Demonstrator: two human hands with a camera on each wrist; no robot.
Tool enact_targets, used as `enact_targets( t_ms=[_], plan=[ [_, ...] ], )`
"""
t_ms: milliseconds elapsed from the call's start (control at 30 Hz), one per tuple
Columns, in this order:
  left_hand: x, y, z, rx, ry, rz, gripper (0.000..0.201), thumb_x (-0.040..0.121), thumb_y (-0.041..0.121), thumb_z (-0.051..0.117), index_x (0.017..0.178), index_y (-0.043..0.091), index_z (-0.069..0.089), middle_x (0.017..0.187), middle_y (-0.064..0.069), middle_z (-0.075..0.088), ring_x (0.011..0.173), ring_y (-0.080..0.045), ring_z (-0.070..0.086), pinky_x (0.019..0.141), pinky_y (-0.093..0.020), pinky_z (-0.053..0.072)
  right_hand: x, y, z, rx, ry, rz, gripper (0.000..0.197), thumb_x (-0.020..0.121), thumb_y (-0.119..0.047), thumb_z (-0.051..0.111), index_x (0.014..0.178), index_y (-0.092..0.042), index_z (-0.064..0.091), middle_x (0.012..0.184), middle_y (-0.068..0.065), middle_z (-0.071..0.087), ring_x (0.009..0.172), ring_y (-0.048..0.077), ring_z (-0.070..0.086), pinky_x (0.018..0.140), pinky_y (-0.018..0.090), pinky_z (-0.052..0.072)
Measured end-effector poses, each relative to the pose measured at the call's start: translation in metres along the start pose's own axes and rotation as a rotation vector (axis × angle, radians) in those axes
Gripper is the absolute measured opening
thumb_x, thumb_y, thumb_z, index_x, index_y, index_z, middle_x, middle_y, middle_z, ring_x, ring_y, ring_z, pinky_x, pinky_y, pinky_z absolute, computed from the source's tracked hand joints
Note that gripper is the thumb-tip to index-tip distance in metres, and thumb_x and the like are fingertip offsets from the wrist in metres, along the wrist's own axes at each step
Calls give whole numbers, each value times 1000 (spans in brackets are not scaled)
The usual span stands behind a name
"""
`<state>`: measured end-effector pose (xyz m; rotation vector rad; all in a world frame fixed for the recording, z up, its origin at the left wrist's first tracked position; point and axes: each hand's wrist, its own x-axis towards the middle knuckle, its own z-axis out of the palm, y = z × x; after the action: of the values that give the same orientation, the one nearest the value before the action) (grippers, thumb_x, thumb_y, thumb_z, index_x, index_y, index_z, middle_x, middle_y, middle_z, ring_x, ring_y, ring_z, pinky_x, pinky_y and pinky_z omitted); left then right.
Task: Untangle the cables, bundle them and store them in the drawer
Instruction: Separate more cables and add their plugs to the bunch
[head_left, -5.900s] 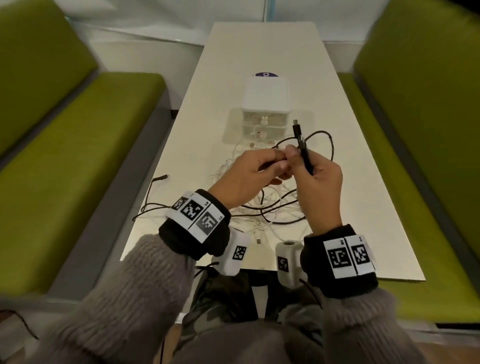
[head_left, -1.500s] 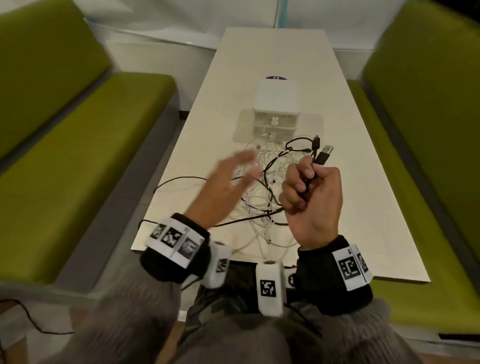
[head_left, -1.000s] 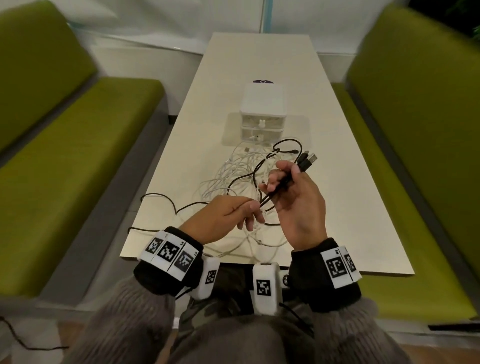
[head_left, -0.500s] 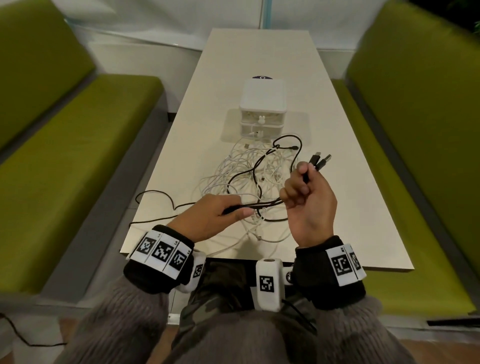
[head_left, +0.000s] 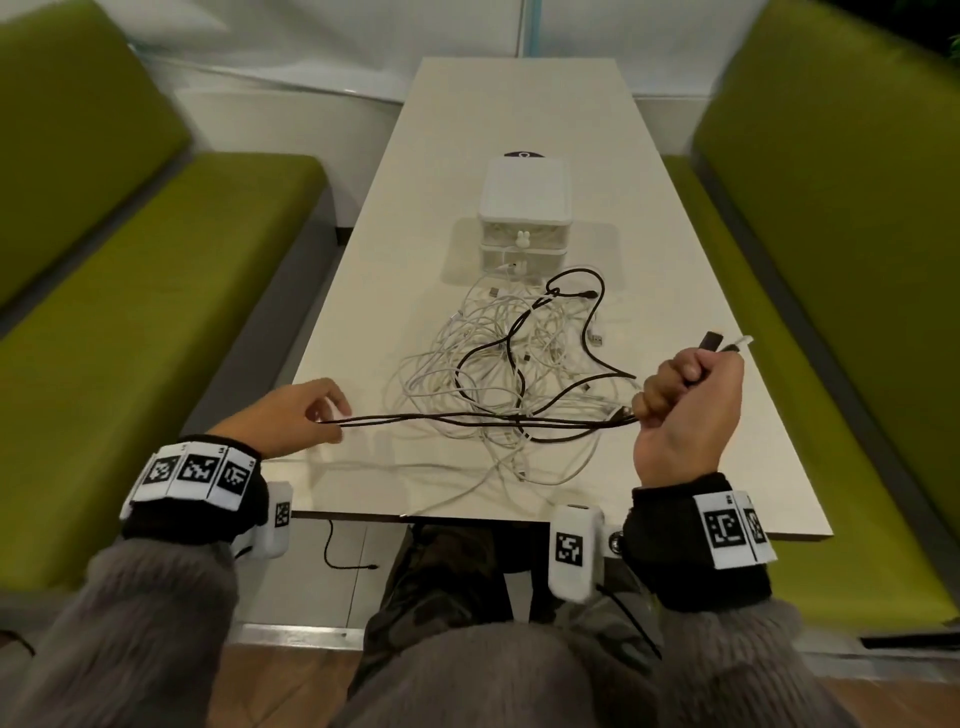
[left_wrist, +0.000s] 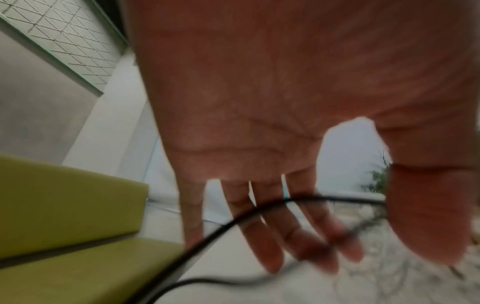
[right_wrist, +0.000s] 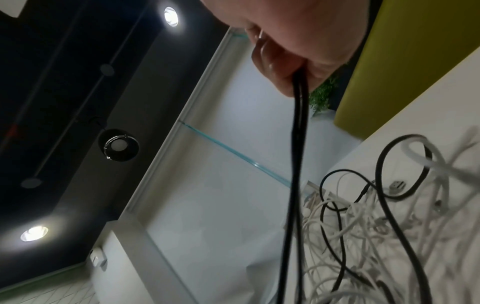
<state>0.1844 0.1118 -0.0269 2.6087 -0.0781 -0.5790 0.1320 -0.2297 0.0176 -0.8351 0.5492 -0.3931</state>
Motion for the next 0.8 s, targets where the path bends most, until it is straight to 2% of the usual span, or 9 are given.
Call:
enact_targets(
  t_ms=[100, 200, 267, 333, 400, 567, 700, 733, 800],
  plan=[
    [-7, 23, -8, -107, 30, 173, 32, 83, 14, 66, 105, 34, 55, 102, 9, 62, 103, -3, 54, 81, -20, 38, 4, -5, -4, 15, 32, -15, 32, 88, -19, 35, 57, -21, 29, 48, -6, 22, 44, 13, 13, 41, 22, 14],
    [-16, 71, 1, -168, 100, 376, 27, 83, 30, 68, 108, 30, 58, 102, 14, 62, 99, 3, 55, 79, -4, 37, 3, -1, -3, 15, 26, -4, 33, 89, -19, 35, 57, -21, 29, 48, -7, 22, 43, 12, 13, 40, 22, 14],
    [-20, 100, 16, -175, 45, 505, 31, 79, 43, 70, 106, 32, 59, 103, 15, 60, 96, 1, 54, 79, -1, 36, 2, 1, -2, 5, 15, 0, 33, 89, -19, 34, 57, -21, 29, 47, -7, 22, 43, 12, 13, 40, 22, 14],
    [-16, 118, 35, -118, -36, 587, 27, 79, 40, 71, 102, 31, 60, 101, 14, 58, 94, 2, 51, 80, -4, 36, 3, 1, -2, -12, 9, -6, 32, 89, -18, 35, 58, -21, 29, 47, -7, 23, 42, 12, 14, 40, 22, 14],
    [-9, 127, 47, -79, -57, 603, 18, 83, 32, 69, 99, 27, 63, 95, 12, 56, 88, 4, 49, 77, -5, 36, 6, 1, -6, -36, 10, -11, 32, 89, -18, 35, 58, -21, 28, 47, -8, 23, 42, 11, 14, 40, 22, 14],
    [0, 135, 37, -126, 79, 573, 7, 86, 18, 64, 86, 24, 67, 78, 5, 58, 68, -4, 46, 63, -13, 37, 10, 2, -17, -75, 37, 21, 31, 88, -17, 35, 58, -20, 27, 47, -8, 22, 42, 11, 13, 40, 22, 12],
    [-8, 125, 43, -2, -165, 550, 12, 88, 22, 60, 89, 27, 71, 85, 3, 66, 68, -7, 52, 64, -16, 41, 8, 2, -14, -75, 1, 43, 30, 87, -17, 35, 58, -20, 26, 48, -7, 20, 44, 12, 11, 41, 23, 11],
    [-9, 123, 48, -14, -147, 554, 13, 89, 23, 59, 93, 26, 71, 88, 3, 66, 71, -6, 53, 64, -13, 41, 7, 1, -13, -72, -17, 57, 31, 88, -17, 35, 58, -20, 26, 48, -7, 19, 44, 12, 11, 42, 23, 10],
    [-5, 118, 56, -120, 69, 556, 16, 92, 21, 56, 104, 22, 67, 94, 4, 62, 78, -1, 52, 68, -8, 38, 4, 1, -10, -70, -74, 102, 32, 89, -18, 35, 57, -20, 26, 48, -7, 18, 43, 12, 11, 42, 24, 10]
  ],
)
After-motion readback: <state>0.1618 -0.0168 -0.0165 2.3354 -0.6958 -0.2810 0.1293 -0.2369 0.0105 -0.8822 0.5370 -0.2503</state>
